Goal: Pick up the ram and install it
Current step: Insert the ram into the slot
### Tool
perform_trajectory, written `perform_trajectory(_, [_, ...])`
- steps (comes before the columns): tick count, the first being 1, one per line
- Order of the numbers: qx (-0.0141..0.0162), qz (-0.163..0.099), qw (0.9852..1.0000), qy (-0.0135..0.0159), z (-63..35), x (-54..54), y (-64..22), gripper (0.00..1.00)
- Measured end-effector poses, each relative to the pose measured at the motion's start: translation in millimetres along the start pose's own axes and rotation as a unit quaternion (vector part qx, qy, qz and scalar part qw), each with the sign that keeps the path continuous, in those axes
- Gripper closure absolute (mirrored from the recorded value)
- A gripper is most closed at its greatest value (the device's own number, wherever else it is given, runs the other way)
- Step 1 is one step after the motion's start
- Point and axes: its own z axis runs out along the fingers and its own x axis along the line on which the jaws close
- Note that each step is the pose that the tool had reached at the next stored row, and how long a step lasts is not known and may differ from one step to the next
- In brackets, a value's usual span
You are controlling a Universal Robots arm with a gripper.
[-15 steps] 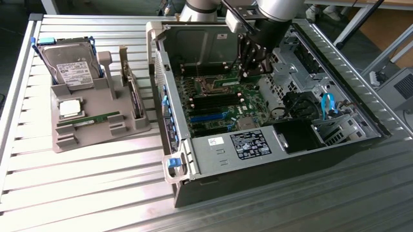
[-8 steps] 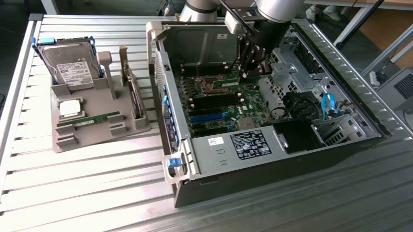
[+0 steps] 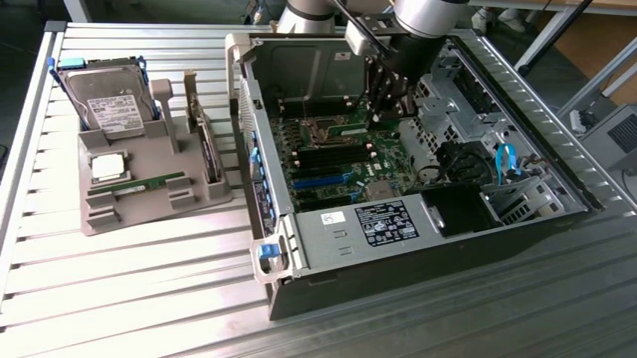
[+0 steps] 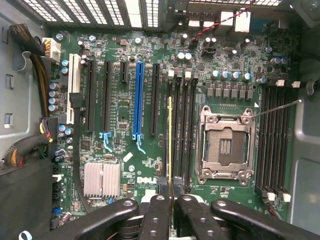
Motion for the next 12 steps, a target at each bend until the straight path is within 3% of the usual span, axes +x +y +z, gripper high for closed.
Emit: perform_trajectory(12, [0.0000,0.000,1.0000,-0.0004,6.8,0.0,1.8,0.89])
